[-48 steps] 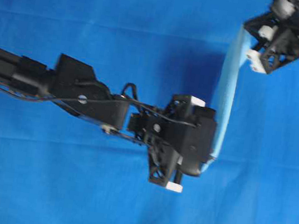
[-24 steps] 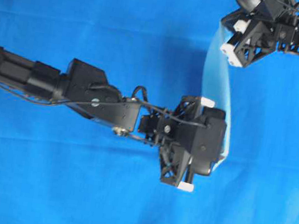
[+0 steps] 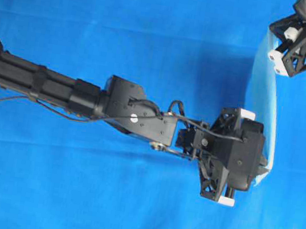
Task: Fold the light blue towel.
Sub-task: 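Lift the strip and swing the right end over toward the left gripper, then release the towel and retract both grippers outward, then move both grippers to the top corners of the folded towel and grasp, then fold the top half down onto the bottom half with both grippers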
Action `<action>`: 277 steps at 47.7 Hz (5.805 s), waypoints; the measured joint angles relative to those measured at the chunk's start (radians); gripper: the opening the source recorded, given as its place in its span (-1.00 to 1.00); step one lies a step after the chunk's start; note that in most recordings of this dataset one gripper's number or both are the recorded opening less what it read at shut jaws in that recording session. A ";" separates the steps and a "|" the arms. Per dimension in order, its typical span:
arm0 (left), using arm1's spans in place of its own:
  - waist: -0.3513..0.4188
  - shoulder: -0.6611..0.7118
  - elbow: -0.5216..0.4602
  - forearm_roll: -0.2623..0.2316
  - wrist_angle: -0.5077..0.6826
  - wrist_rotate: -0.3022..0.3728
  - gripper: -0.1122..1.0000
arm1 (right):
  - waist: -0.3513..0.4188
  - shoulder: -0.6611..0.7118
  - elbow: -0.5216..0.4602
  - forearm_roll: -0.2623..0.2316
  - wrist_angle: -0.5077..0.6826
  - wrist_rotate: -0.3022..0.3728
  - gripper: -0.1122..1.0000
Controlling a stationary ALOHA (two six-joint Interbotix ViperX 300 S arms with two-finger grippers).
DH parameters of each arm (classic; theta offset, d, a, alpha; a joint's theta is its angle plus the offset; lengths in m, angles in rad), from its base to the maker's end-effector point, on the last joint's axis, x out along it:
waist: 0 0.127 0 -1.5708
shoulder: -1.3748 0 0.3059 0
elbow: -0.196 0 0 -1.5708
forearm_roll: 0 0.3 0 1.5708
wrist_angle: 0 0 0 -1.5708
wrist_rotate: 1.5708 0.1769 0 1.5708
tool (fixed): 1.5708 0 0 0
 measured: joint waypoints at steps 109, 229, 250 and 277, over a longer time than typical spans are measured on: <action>0.066 -0.861 1.045 -0.006 -0.256 -0.189 0.43 | 0.202 -0.103 0.135 -0.005 -0.356 0.003 0.28; 0.515 -0.064 0.670 -0.005 -0.462 -0.055 -0.73 | -0.163 0.606 0.020 -0.109 -0.549 -0.009 -0.72; 0.515 -0.135 0.670 -0.005 -0.425 0.037 -0.73 | -0.163 0.511 0.025 -0.109 -0.465 0.000 -0.71; 0.494 -0.213 0.672 -0.005 -0.339 0.100 -0.73 | -0.123 0.348 0.060 -0.095 -0.394 0.003 -0.71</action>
